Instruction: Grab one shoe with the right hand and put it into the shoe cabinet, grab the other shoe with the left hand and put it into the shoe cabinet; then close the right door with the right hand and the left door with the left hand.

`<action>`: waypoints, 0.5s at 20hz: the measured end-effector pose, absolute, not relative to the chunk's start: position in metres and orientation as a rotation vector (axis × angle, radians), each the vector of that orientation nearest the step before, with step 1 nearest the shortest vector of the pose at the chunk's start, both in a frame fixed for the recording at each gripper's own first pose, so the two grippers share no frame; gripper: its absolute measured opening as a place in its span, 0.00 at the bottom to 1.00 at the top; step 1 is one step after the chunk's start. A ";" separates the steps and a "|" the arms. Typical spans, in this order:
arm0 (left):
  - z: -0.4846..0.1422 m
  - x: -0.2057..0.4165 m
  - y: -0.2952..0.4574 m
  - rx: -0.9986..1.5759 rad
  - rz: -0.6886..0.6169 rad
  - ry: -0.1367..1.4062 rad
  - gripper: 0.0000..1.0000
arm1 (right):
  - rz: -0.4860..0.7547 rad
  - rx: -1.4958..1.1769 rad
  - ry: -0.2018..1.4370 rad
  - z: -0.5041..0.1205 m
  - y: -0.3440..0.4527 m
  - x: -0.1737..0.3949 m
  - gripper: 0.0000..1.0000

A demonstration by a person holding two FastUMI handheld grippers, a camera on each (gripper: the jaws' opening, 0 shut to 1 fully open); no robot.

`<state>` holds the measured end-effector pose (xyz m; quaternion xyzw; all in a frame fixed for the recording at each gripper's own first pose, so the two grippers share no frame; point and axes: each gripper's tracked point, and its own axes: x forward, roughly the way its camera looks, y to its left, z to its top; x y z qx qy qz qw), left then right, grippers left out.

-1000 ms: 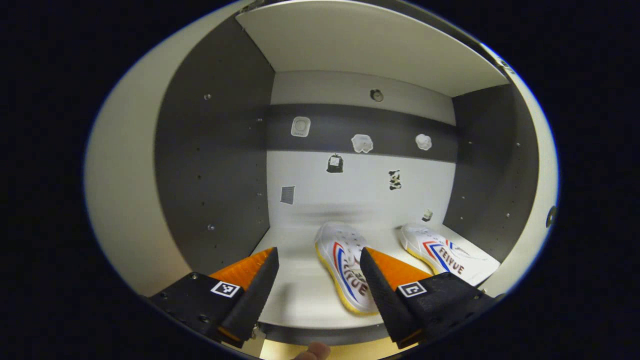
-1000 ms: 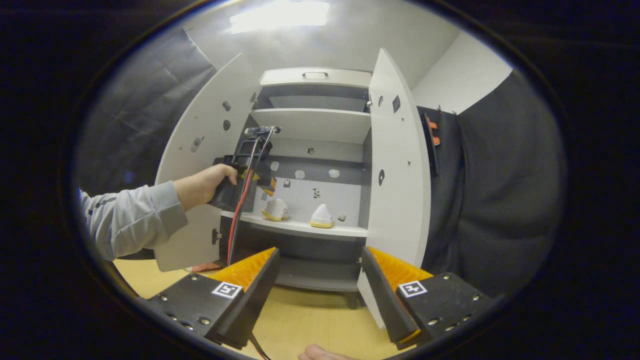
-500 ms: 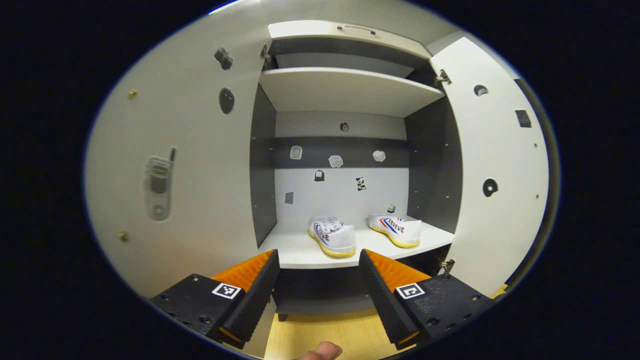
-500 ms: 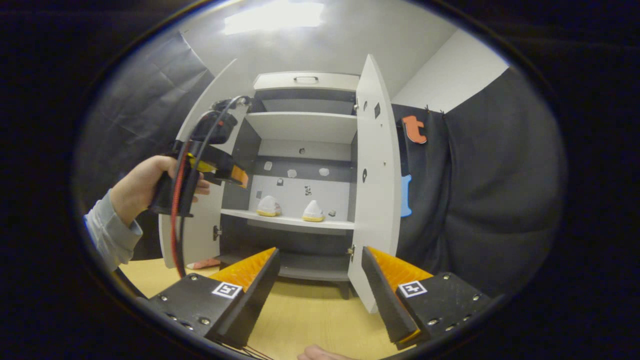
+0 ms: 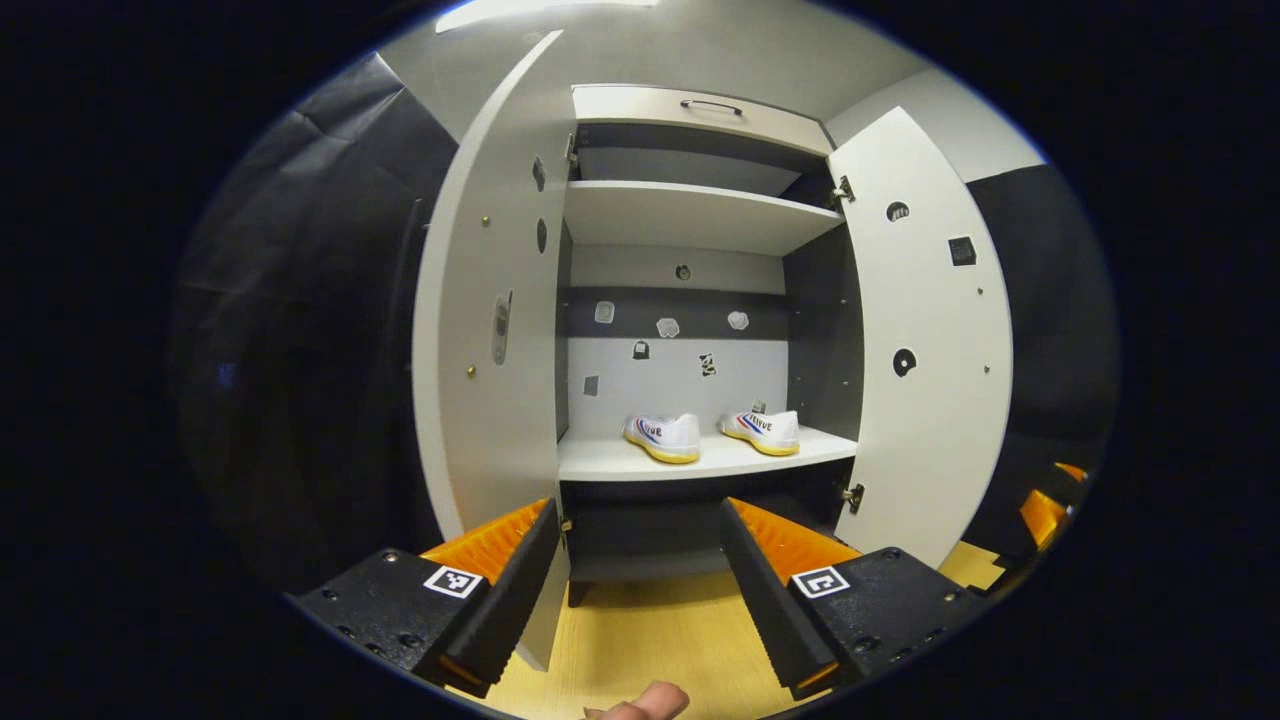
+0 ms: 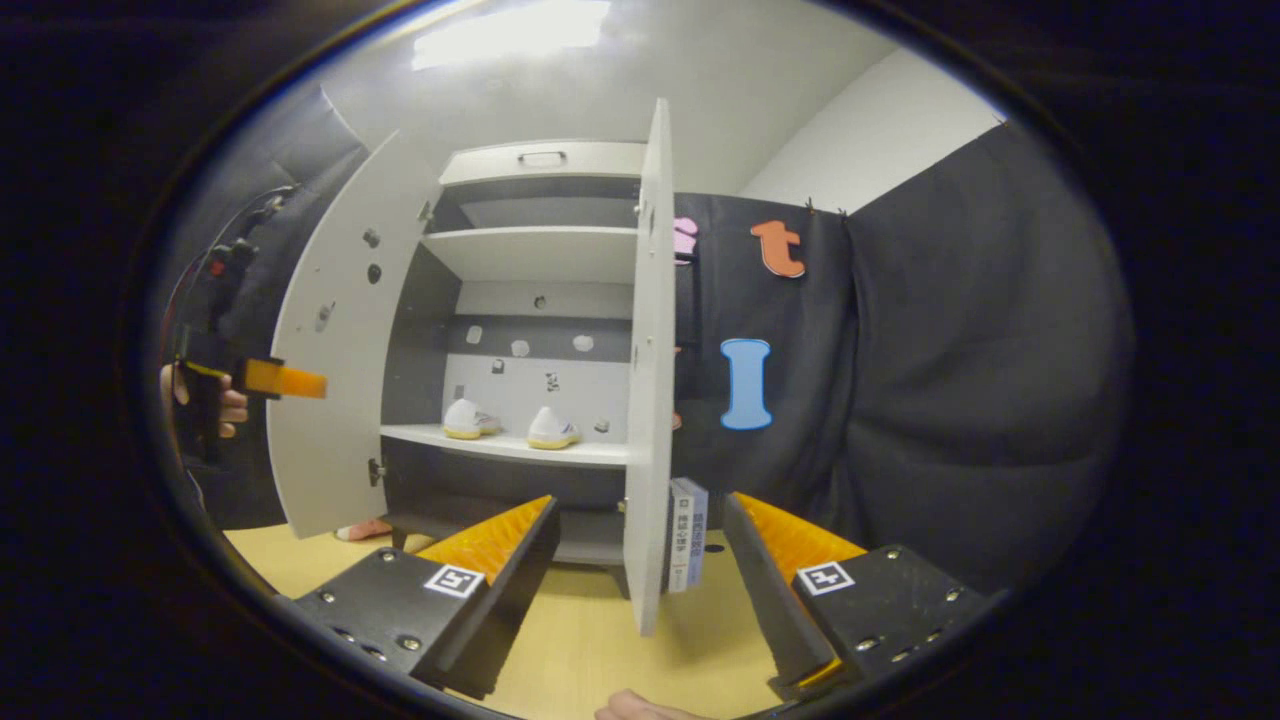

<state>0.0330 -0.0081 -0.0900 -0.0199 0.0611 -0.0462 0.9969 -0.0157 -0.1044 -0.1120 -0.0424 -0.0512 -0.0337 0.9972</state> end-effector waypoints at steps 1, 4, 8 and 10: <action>-0.091 0.025 -0.005 -0.048 -0.097 0.123 0.94 | -0.070 -0.100 -0.092 -0.106 -0.115 -0.011 0.98; -0.100 -0.002 0.004 -0.071 -0.116 0.117 0.94 | -0.092 -0.123 -0.051 -0.088 -0.157 0.001 0.98; -0.105 -0.028 0.006 -0.071 -0.176 0.101 0.96 | -0.049 -0.152 0.005 -0.064 -0.198 0.027 0.98; -0.097 -0.034 0.015 -0.060 -0.164 0.075 0.97 | -0.044 -0.164 0.005 -0.049 -0.223 0.044 0.98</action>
